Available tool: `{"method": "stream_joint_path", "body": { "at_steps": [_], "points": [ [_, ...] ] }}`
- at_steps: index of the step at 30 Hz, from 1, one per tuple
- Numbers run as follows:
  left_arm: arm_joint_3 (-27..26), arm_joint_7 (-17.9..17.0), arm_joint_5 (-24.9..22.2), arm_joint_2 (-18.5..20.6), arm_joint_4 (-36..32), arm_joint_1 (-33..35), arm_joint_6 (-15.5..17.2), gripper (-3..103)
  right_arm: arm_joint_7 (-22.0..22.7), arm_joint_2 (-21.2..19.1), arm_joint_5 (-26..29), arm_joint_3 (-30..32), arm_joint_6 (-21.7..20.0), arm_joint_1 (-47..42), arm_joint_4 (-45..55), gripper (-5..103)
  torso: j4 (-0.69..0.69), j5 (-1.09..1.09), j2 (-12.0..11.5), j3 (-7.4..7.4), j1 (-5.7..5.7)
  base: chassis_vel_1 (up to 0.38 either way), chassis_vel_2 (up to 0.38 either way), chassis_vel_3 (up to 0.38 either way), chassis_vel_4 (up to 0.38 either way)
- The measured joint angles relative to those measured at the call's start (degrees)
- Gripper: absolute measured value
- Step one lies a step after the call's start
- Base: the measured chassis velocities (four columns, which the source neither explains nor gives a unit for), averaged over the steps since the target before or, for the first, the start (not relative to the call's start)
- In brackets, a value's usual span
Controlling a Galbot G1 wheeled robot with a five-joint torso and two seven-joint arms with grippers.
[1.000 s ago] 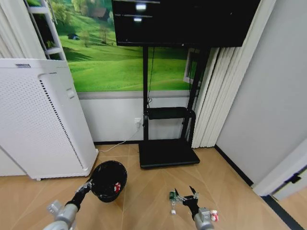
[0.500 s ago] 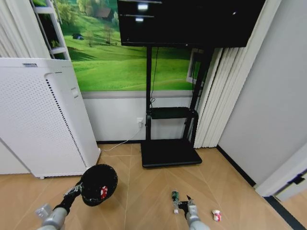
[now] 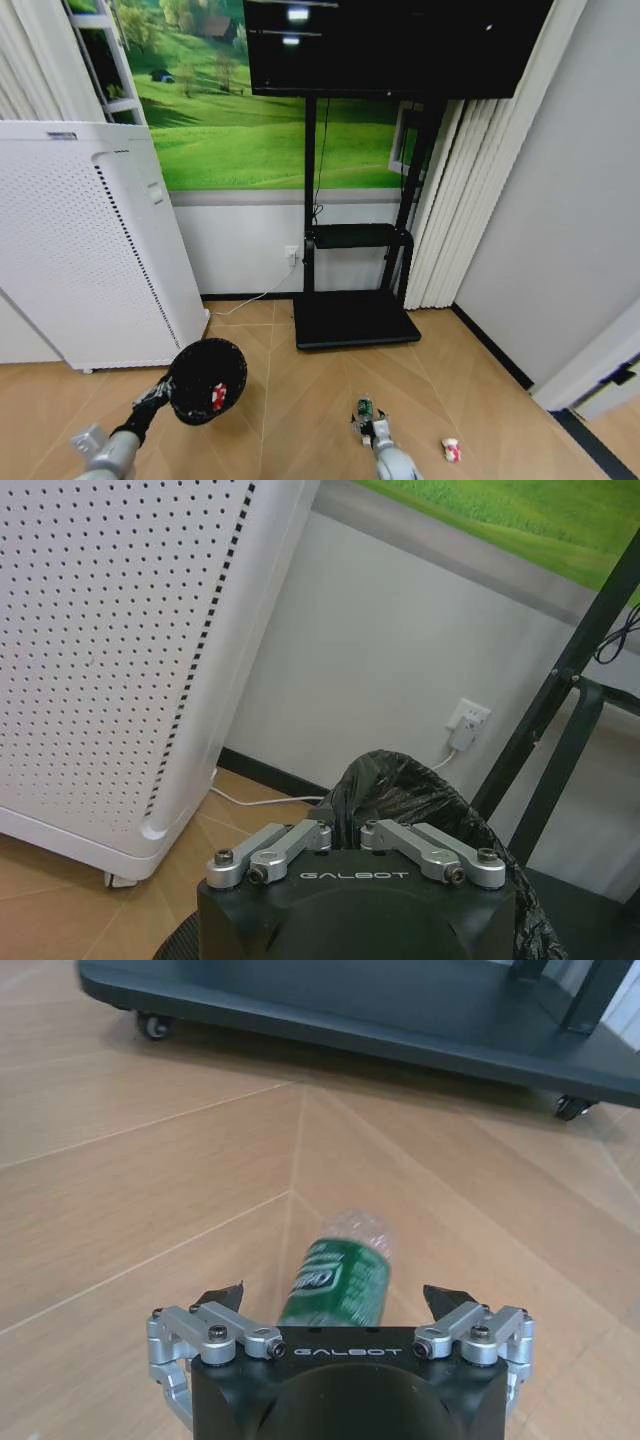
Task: Pick up the trash bin and place the garbage on the floor into it.
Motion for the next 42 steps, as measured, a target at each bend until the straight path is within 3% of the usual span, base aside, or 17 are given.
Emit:
{"method": "stream_joint_path", "body": {
  "at_steps": [6, 11, 12, 15, 17, 23, 27, 33, 40, 42],
  "points": [
    [-0.37, -0.58, -1.50, 0.41, -0.84, 0.26, 0.38, 7, 0.21, 0.31, -1.54, 0.21, -0.49, 1.52, -3.28, 92, -0.02, 0.00, 0.00, 0.00, 0.00, 0.000, 0.000, 0.000, 0.000],
    [-0.36, -0.94, -1.69, 0.33, -0.74, 0.07, 0.44, 7, -1.99, 0.34, -4.01, 0.58, 0.03, 0.59, -4.51, 72, -0.01, 0.00, 0.00, 0.00, 0.00, 0.000, 0.000, 0.000, 0.000],
    [-0.36, -0.94, -1.69, 0.33, -0.74, 0.07, 0.44, 7, -1.99, 0.34, -4.01, 0.58, 0.03, 0.59, -4.51, 72, -0.01, 0.00, 0.00, 0.00, 0.00, 0.000, 0.000, 0.000, 0.000],
    [-0.10, -1.17, -1.69, 0.25, -0.62, -0.20, 0.45, 7, -2.90, 0.19, -5.36, 0.79, 0.97, -0.22, -4.57, 56, -0.01, -0.01, 0.00, -0.01, -0.01, 0.000, 0.000, 0.000, 0.000],
    [-0.04, -1.24, -1.69, 0.24, -0.63, -0.25, 0.45, 7, -2.91, 0.23, -5.41, 0.93, 1.14, -0.42, -4.53, 56, -0.01, -0.01, 0.00, -0.01, -0.01, 0.000, 0.000, 0.000, 0.000],
    [0.32, -1.32, -1.69, 0.25, -0.12, -0.68, 0.45, 7, -2.83, 0.19, -5.19, 1.05, 1.37, -0.87, -3.73, 31, -0.01, -0.01, 0.01, -0.01, -0.01, 0.000, 0.000, 0.000, 0.000],
    [0.46, -1.32, -1.68, 0.26, 0.03, -0.86, 0.45, 7, -2.83, -0.28, -4.37, 1.01, 1.25, -1.51, -2.36, 22, 0.00, 0.01, 0.00, 0.00, -0.01, 0.000, 0.000, 0.000, 0.000],
    [0.92, -1.30, -1.67, 0.51, 0.34, -1.48, 0.45, 7, -2.35, -1.36, -2.36, 1.44, 0.72, -3.53, 1.83, 19, 0.00, 0.01, 0.01, 0.00, -0.01, 0.000, 0.000, 0.000, 0.000],
    [4.03, 0.26, -2.53, 2.10, 2.74, -4.36, -0.44, 7, -3.80, -4.29, 6.76, 6.35, 0.14, -11.79, 21.03, 19, 0.00, 0.01, 0.00, -0.01, -0.01, 0.000, 0.000, 0.000, 0.000],
    [7.46, 0.55, -3.47, 2.66, 4.28, -6.49, -1.31, 7, -5.22, -5.83, 10.97, 8.76, 1.06, -15.54, 29.39, 19, -0.02, 0.00, 0.00, 0.00, -0.01, 0.000, 0.000, 0.000, 0.000]
  ]
}}
